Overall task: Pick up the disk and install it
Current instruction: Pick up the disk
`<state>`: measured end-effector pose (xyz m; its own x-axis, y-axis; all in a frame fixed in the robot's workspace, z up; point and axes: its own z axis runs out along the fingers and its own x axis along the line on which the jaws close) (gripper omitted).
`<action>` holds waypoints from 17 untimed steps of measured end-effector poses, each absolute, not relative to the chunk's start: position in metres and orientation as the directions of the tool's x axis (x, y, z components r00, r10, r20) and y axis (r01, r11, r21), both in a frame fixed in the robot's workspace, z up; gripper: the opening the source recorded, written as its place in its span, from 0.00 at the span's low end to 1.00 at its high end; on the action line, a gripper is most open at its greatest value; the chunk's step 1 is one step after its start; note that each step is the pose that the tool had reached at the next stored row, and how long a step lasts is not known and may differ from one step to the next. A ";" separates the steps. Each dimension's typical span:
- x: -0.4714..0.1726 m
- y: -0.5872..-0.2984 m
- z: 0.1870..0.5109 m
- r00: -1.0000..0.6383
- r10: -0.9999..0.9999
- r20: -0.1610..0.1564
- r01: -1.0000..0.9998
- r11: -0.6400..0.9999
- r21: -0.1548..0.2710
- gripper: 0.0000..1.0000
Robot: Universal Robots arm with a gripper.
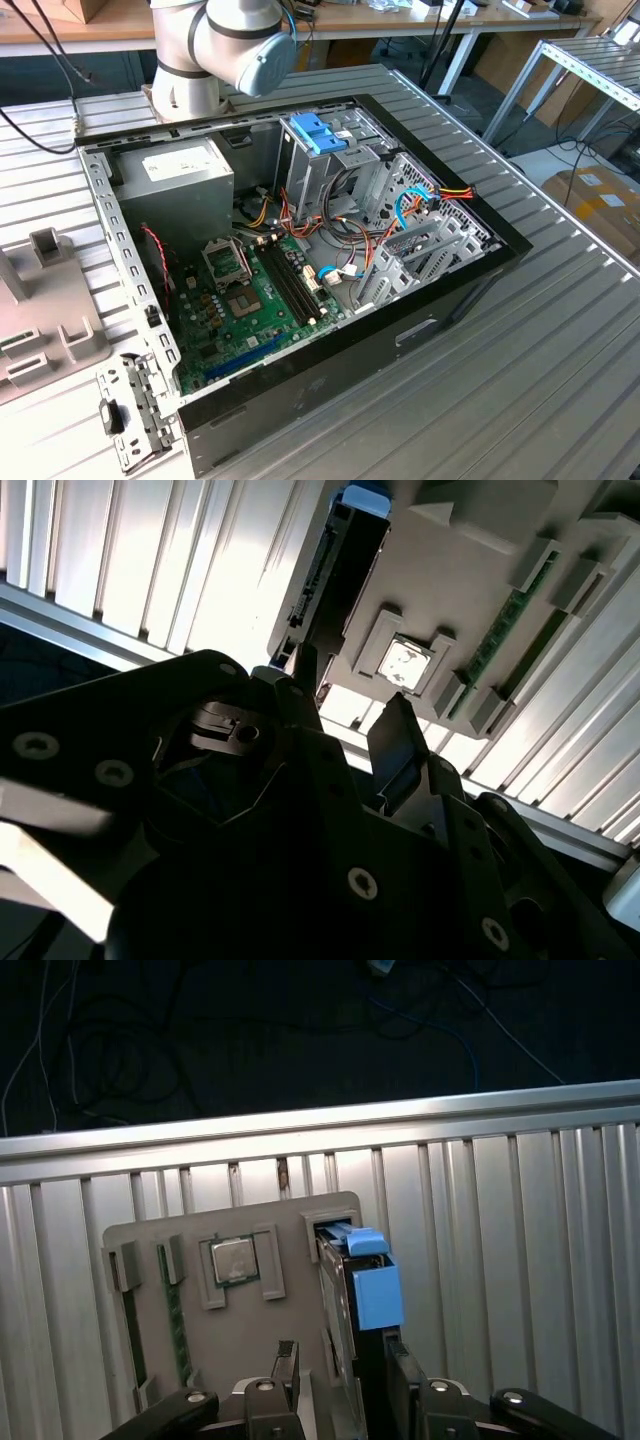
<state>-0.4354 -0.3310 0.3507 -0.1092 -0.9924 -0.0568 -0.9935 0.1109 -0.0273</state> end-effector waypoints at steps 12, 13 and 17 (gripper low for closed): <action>-0.441 -0.328 0.340 -0.109 -0.992 -0.060 -0.993 0.111 -0.027 0.48; -0.442 -0.328 0.339 -0.109 -0.992 -0.061 -0.993 0.111 -0.027 0.48; -0.442 -0.324 0.336 -0.081 -0.995 -0.061 -0.996 0.083 -0.027 0.48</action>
<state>-0.4421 -0.3235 0.3363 -0.0811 -0.9948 -0.0608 -0.9962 0.0829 -0.0268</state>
